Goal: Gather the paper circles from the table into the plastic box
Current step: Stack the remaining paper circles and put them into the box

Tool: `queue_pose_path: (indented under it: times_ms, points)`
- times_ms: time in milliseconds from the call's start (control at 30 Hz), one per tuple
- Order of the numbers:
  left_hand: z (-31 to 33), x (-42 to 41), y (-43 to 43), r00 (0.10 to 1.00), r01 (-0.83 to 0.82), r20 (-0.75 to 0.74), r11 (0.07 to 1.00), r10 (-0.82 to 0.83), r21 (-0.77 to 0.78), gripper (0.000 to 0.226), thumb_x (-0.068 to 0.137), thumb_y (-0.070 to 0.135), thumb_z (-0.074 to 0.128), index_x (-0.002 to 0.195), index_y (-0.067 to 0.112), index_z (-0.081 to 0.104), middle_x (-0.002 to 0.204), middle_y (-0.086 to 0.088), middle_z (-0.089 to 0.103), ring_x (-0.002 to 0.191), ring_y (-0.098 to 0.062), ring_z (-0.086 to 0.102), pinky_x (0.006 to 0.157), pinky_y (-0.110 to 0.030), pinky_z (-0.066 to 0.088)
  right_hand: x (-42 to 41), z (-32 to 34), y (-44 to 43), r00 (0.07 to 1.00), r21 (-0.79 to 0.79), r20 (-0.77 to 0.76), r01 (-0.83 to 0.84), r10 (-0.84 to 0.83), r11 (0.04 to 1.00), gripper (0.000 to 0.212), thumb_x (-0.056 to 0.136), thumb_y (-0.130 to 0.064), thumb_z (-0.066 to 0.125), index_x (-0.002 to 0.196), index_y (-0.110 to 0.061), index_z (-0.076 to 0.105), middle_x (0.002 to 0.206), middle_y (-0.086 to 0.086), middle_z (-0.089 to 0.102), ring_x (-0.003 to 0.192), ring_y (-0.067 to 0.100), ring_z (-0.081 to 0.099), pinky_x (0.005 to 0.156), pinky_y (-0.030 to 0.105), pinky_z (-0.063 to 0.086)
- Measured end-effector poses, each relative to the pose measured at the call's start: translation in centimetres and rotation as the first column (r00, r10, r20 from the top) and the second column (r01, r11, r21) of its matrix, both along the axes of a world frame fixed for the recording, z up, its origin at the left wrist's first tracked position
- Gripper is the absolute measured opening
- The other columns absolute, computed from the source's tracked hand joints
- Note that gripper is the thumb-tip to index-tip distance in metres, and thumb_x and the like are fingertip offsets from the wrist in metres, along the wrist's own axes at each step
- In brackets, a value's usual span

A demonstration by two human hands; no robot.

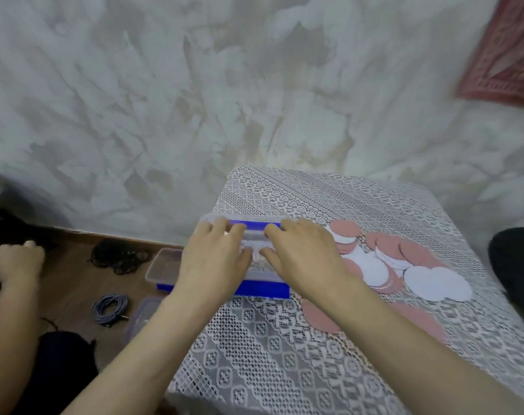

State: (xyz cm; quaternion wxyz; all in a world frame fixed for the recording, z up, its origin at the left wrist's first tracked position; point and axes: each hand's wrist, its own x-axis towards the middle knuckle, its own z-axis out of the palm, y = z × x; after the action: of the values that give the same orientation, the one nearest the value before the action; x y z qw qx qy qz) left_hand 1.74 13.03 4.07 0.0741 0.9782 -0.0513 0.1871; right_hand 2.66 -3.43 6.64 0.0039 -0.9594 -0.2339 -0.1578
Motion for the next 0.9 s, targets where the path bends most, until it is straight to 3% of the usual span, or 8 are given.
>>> queue_pose_path:
  times_ms: [167, 333, 533, 700, 900]
  points:
    - [0.7, -0.5, -5.6, 0.996, 0.093, 0.004, 0.996, -0.093, -0.004, 0.048, 0.098, 0.044, 0.05, 0.139, 0.02, 0.053, 0.131, -0.006, 0.056, 0.115, -0.031, 0.05, 0.089, -0.04, 0.044, -2.5, 0.8, -5.4, 0.994, 0.03, -0.012, 0.112, -0.112, 0.993, 0.035, 0.104, -0.043, 0.042, 0.127, -0.021, 0.054, 0.117, 0.003, 0.061, 0.112, 0.028, 0.055, 0.074, 0.036, 0.036]
    - [0.4, -1.7, -11.3, 0.978, 0.206, 0.025, 0.978, -0.206, 0.017, 0.044, 0.097, 0.042, 0.053, 0.133, 0.018, 0.058, 0.124, -0.006, 0.06, 0.108, -0.031, 0.052, 0.088, -0.041, 0.044, -4.9, 0.1, -11.5, 0.97, 0.006, -0.06, 0.235, -0.235, 0.972, 0.036, 0.104, -0.042, 0.044, 0.134, -0.024, 0.051, 0.126, 0.002, 0.058, 0.119, 0.027, 0.053, 0.078, 0.036, 0.041]
    - [-3.5, -3.4, -16.8, 0.948, 0.316, -0.02, 0.947, -0.318, -0.048, 0.036, 0.092, 0.038, 0.058, 0.12, 0.017, 0.065, 0.111, -0.004, 0.065, 0.098, -0.028, 0.055, 0.081, -0.04, 0.048, -7.0, -4.3, -17.0, 0.925, 0.025, -0.155, 0.354, -0.346, 0.935, 0.037, 0.102, -0.044, 0.046, 0.133, -0.025, 0.051, 0.123, 0.001, 0.058, 0.111, 0.027, 0.053, 0.077, 0.036, 0.044]
    - [-6.3, -4.4, -18.4, 0.939, 0.325, -0.102, 0.945, -0.328, -0.048, 0.035, 0.101, 0.038, 0.04, 0.127, 0.024, 0.059, 0.12, 0.001, 0.057, 0.103, -0.022, 0.05, 0.08, -0.037, 0.045, -8.0, -7.4, -18.7, 0.906, 0.117, -0.266, 0.369, -0.329, 0.922, 0.035, 0.104, -0.043, 0.036, 0.131, -0.027, 0.052, 0.128, -0.003, 0.052, 0.114, 0.021, 0.048, 0.087, 0.038, 0.05]
    - [-6.7, -3.9, -18.1, 0.934, 0.339, -0.099, 0.938, -0.344, -0.068, 0.032, 0.1, 0.039, 0.045, 0.119, 0.024, 0.065, 0.116, 0.003, 0.058, 0.097, -0.021, 0.051, 0.079, -0.039, 0.05, -7.4, -7.9, -19.7, 0.904, 0.221, -0.324, 0.36, -0.281, 0.906, 0.031, 0.101, -0.047, 0.045, 0.128, -0.034, 0.055, 0.125, -0.009, 0.053, 0.11, 0.015, 0.047, 0.089, 0.037, 0.049]
